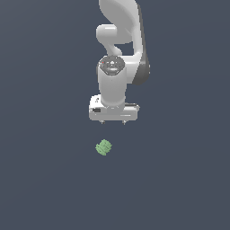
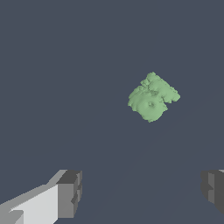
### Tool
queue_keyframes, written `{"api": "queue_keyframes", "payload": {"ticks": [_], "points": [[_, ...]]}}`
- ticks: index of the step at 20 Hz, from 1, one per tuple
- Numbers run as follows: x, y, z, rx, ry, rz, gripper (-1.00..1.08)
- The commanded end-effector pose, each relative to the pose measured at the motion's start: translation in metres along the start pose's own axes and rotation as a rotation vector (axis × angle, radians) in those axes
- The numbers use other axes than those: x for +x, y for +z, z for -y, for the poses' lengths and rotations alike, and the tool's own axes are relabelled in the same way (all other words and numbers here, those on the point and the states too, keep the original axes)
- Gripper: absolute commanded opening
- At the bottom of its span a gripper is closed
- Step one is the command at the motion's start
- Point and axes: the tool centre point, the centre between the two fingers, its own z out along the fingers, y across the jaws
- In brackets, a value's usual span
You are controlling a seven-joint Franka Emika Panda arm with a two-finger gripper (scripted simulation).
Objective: Pick up the object and move it to a goal position.
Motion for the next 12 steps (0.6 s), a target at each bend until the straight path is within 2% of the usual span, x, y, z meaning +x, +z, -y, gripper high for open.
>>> {"api": "queue_keyframes", "payload": {"ticks": [1, 12], "points": [[0.0, 0.0, 0.0, 0.0, 0.0, 0.0, 1.0], [0.001, -0.012, -0.006, -0.025, -0.02, -0.023, 1.0]]}}
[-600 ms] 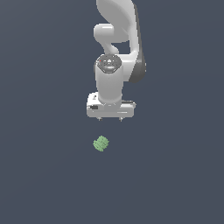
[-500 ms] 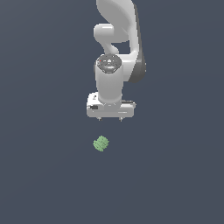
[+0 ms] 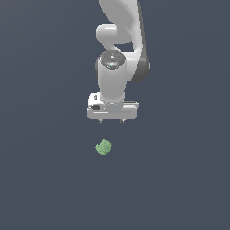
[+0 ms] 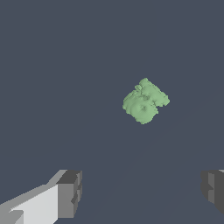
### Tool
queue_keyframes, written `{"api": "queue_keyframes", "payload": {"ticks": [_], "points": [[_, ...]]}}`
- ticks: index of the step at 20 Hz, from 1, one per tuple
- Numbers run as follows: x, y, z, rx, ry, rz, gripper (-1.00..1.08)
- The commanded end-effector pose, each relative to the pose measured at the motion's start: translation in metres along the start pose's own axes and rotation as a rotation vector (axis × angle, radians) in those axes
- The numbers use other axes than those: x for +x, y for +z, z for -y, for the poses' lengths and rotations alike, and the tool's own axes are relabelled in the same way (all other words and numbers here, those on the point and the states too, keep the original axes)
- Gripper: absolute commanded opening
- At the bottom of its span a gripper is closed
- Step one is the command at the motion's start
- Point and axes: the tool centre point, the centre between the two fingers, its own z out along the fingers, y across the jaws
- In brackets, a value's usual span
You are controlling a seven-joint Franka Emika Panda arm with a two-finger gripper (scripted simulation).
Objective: Pick up the object and move it to a goal position.
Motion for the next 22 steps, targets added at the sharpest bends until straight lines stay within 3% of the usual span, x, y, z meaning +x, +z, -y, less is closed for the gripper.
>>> {"api": "queue_keyframes", "payload": {"ticks": [1, 11, 22], "points": [[0.0, 0.0, 0.0, 0.0, 0.001, 0.001, 1.0], [0.012, 0.013, -0.006, 0.007, 0.109, 0.0, 1.0], [0.043, 0.051, -0.025, 0.021, 0.412, -0.002, 1.0]]}}
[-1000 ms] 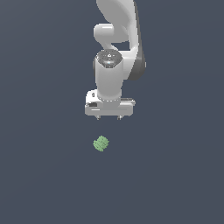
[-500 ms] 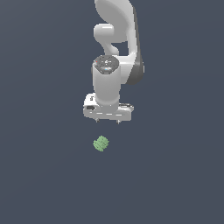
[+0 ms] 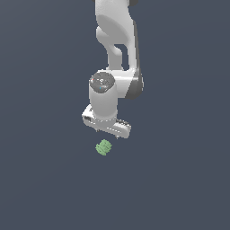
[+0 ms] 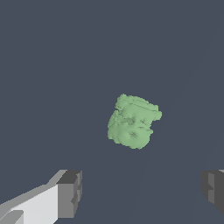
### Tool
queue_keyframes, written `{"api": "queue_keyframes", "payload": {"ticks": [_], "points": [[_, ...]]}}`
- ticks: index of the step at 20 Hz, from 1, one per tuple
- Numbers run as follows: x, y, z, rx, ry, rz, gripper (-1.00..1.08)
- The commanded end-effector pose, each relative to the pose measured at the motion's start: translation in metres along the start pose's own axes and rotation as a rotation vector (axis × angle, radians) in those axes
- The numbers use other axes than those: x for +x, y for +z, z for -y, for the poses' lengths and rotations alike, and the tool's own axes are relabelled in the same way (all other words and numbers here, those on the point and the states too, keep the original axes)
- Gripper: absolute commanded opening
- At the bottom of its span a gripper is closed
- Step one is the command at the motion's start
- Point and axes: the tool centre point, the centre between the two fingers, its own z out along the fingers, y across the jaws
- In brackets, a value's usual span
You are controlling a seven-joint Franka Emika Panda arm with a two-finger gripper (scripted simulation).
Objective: Pick up the object and move it to a goal position.
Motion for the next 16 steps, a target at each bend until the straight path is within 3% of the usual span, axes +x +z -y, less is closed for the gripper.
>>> {"api": "queue_keyframes", "payload": {"ticks": [1, 8, 16], "points": [[0.009, 0.01, -0.002, 0.003, 0.079, -0.001, 1.0], [0.026, 0.033, -0.008, 0.006, 0.24, -0.003, 1.0], [0.034, 0.044, -0.011, 0.008, 0.321, -0.005, 1.0]]}}
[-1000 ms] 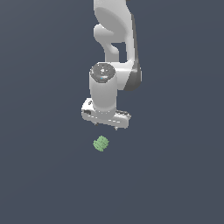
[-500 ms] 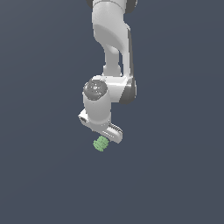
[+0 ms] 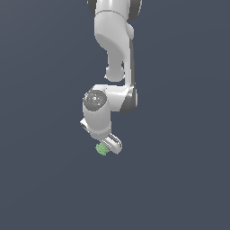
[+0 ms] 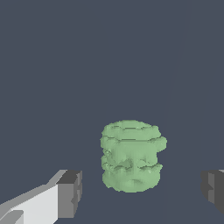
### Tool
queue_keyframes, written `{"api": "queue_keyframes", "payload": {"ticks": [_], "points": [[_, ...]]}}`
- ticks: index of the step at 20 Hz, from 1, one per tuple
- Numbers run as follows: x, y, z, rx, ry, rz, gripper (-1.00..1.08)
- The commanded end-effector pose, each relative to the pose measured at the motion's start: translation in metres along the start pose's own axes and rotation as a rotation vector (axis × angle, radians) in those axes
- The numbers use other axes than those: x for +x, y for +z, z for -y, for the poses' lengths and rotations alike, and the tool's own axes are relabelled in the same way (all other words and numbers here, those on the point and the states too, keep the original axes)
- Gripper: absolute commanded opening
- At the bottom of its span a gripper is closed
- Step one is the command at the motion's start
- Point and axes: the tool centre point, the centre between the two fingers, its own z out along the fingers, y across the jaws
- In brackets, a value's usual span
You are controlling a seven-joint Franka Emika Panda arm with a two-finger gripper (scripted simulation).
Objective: Pick up the object and move it to a goal position.
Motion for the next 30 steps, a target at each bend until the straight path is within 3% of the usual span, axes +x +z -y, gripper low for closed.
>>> {"api": "queue_keyframes", "payload": {"ticks": [1, 21, 22, 30], "points": [[0.001, 0.002, 0.0, 0.001, 0.013, -0.001, 1.0], [0.002, 0.052, 0.0, 0.001, 0.014, -0.001, 1.0], [0.002, 0.052, 0.0, 0.001, 0.014, -0.001, -1.0], [0.002, 0.052, 0.0, 0.001, 0.014, -0.001, -1.0]]}}
